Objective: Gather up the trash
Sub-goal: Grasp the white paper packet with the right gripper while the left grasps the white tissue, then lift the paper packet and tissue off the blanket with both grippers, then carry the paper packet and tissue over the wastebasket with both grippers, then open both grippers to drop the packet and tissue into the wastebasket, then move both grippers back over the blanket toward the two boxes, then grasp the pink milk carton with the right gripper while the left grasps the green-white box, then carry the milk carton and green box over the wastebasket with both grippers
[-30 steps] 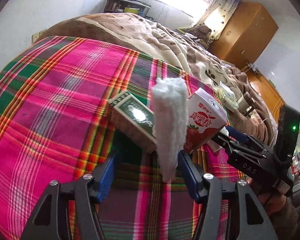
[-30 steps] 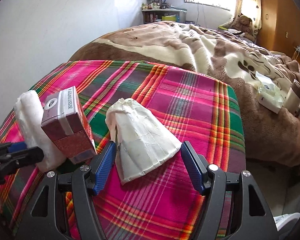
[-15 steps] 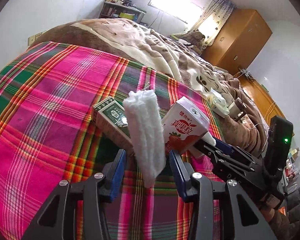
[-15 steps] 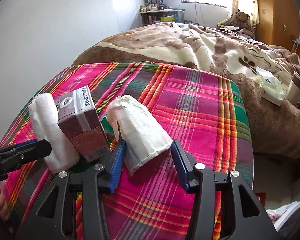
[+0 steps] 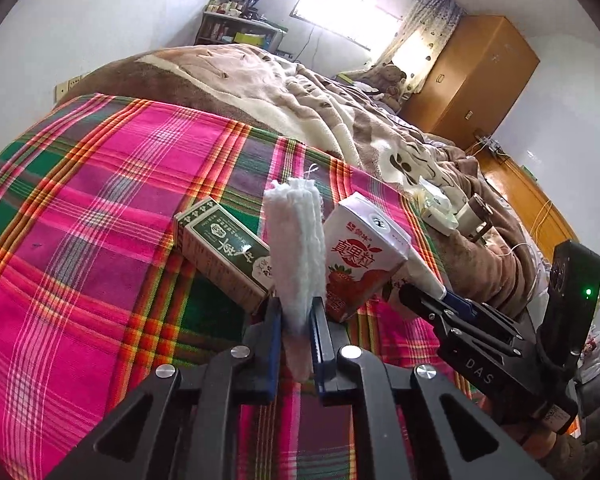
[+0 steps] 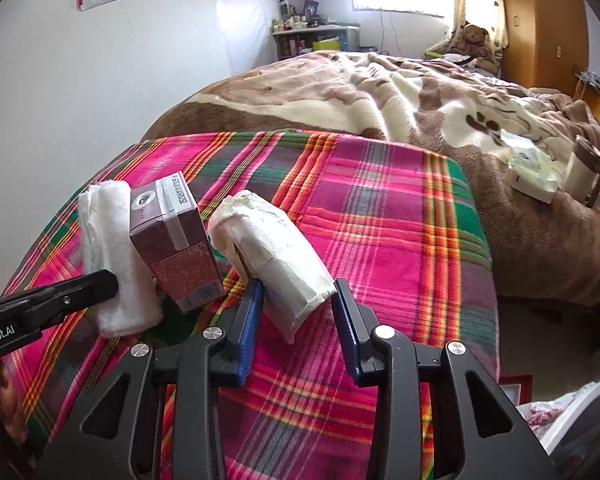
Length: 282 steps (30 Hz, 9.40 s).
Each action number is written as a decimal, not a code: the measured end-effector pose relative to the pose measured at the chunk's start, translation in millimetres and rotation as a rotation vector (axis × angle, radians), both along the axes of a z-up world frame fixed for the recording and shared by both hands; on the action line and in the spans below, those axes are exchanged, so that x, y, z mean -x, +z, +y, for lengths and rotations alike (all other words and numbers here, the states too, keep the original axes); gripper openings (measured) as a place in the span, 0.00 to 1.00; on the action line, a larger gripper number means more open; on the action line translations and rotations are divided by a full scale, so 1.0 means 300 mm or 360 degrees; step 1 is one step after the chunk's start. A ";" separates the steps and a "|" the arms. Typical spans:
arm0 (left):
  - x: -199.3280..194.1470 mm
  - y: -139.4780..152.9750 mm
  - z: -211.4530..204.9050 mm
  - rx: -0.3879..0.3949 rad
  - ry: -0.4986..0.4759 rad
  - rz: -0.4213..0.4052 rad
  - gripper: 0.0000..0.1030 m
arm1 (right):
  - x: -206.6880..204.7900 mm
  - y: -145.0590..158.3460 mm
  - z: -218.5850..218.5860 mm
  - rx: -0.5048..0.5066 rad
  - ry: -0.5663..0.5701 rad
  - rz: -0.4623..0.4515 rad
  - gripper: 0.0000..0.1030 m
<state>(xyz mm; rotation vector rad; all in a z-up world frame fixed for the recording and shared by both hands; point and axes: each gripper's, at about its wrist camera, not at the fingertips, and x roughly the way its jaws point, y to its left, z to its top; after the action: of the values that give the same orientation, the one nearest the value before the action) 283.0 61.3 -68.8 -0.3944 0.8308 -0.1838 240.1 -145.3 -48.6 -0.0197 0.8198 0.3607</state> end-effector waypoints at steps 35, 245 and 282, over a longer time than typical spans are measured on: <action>0.303 0.143 -0.238 -0.0088 -0.0306 -0.0145 0.13 | 0.303 0.125 -0.273 -0.0256 -0.0301 -0.0156 0.34; -0.066 0.065 -0.077 -0.0375 -0.0085 -0.0014 0.34 | 0.115 0.091 -0.067 -0.0272 -0.0197 -0.0074 0.42; 0.502 0.356 -0.438 -0.0309 -0.0442 -0.0453 0.34 | 0.530 0.260 -0.376 -0.0251 -0.0512 -0.0400 0.42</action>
<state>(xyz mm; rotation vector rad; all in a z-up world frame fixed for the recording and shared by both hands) 132.5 -70.0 37.9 -0.0651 0.6127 -0.4042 81.1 -258.2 29.5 0.2085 0.5325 0.1143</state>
